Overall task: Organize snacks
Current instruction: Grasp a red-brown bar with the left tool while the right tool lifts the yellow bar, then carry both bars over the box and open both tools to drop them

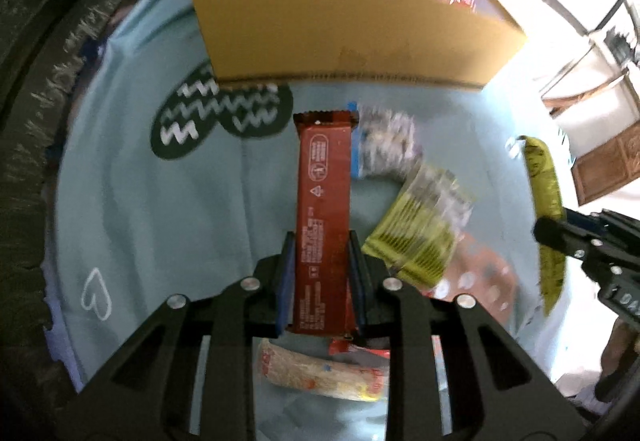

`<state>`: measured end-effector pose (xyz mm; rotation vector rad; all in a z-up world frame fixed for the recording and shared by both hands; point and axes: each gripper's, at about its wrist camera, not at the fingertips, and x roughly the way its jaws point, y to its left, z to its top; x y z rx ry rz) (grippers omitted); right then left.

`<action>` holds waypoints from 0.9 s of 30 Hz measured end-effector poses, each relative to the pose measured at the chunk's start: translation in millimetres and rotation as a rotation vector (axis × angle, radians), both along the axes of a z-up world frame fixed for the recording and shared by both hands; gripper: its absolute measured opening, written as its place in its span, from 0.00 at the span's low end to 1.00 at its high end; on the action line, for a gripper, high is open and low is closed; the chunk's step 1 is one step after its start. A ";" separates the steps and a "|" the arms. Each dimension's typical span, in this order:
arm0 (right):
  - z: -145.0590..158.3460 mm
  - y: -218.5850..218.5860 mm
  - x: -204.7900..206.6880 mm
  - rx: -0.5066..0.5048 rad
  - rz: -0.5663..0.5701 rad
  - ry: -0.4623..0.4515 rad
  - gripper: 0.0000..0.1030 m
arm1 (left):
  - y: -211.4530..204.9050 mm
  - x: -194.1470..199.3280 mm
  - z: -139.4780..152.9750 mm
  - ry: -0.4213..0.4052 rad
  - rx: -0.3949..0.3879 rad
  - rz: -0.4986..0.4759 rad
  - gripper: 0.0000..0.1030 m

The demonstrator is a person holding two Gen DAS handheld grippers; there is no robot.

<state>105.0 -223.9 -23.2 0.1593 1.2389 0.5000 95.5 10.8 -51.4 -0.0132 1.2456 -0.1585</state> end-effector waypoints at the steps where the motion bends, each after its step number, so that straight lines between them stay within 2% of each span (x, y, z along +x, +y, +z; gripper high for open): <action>1: 4.6 0.4 2.2 0.003 0.003 -0.011 0.20 | 1.9 -0.7 6.7 -0.008 -0.003 0.003 0.23; 5: 21.5 2.0 11.6 0.011 0.011 -0.052 0.20 | -0.3 0.8 40.2 -0.042 -0.012 0.018 0.23; 10: 39.9 -0.8 24.4 0.027 0.015 -0.098 0.20 | -4.2 2.8 67.9 -0.079 -0.015 0.040 0.23; 20: 60.3 -6.4 35.1 0.044 0.018 -0.146 0.20 | -9.4 10.1 91.9 -0.109 -0.022 0.050 0.23; 27: 79.2 -11.9 55.7 0.054 0.001 -0.192 0.20 | -12.4 30.3 111.0 -0.141 -0.043 0.058 0.23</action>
